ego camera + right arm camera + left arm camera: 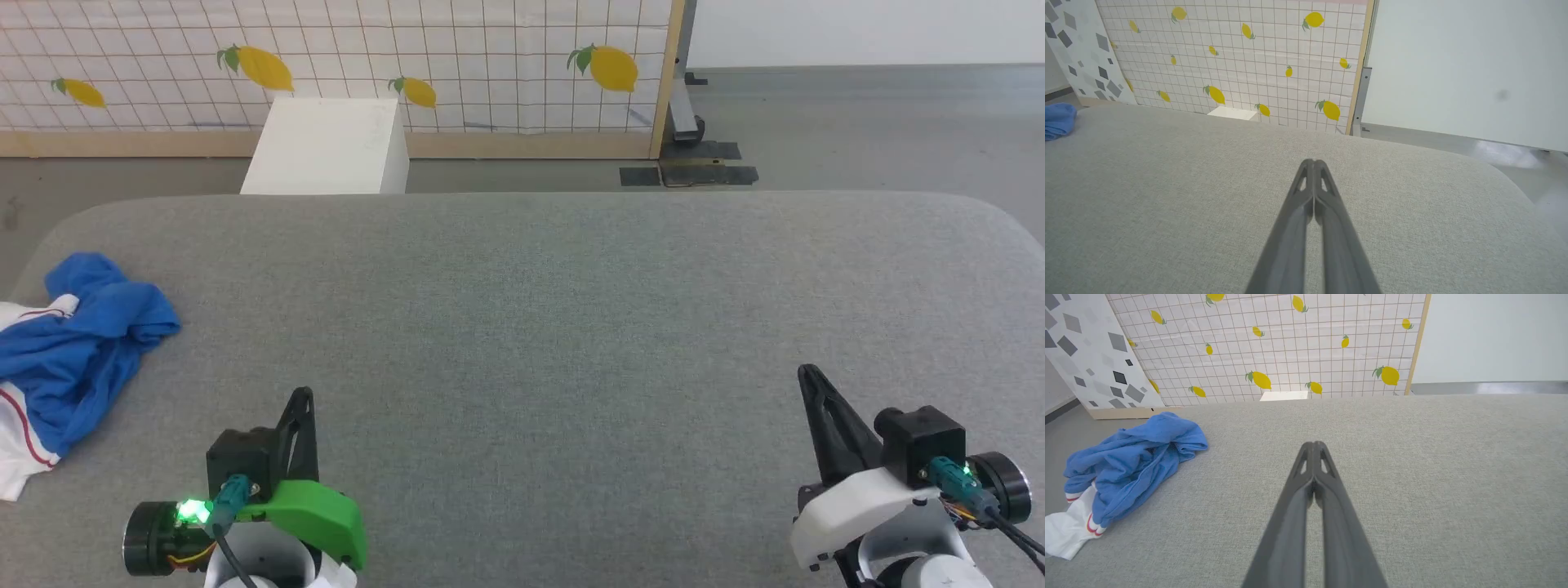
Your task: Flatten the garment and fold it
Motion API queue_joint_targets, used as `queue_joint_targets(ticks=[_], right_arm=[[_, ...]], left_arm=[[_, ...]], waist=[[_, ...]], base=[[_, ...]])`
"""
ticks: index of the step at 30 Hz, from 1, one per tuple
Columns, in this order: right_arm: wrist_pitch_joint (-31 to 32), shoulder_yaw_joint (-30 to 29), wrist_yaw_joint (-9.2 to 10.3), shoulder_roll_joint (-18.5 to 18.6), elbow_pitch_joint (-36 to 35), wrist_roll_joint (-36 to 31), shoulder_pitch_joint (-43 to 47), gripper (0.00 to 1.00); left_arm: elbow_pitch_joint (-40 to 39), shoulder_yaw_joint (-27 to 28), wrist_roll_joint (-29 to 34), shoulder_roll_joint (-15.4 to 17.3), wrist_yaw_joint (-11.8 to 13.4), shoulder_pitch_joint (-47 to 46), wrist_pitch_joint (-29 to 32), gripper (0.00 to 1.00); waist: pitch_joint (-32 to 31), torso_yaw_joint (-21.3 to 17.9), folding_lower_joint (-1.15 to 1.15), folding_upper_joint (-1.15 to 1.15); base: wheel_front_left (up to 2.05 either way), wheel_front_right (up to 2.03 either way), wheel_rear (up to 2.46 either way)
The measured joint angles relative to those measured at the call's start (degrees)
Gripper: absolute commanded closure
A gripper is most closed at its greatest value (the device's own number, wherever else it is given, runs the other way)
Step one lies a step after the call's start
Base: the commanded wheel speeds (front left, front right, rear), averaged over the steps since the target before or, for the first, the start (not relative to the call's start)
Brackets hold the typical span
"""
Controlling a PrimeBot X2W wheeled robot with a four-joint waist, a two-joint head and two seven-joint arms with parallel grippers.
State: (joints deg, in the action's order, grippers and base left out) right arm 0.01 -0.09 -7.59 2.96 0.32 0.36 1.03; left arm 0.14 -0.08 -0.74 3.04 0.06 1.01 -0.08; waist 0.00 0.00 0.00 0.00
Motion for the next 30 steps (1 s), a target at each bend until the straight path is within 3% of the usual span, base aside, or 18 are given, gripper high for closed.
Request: queue_joint_targets(ticks=[30], right_arm=[[0.0,0.01,0.0,0.0,0.0,0.0,-0.01,1.0]], left_arm=[[0.0,0.01,0.0,0.0,0.0,0.0,0.0,1.0]], waist=[[0.0,0.0,0.0,0.0]], base=[[0.0,0.0,0.0]])
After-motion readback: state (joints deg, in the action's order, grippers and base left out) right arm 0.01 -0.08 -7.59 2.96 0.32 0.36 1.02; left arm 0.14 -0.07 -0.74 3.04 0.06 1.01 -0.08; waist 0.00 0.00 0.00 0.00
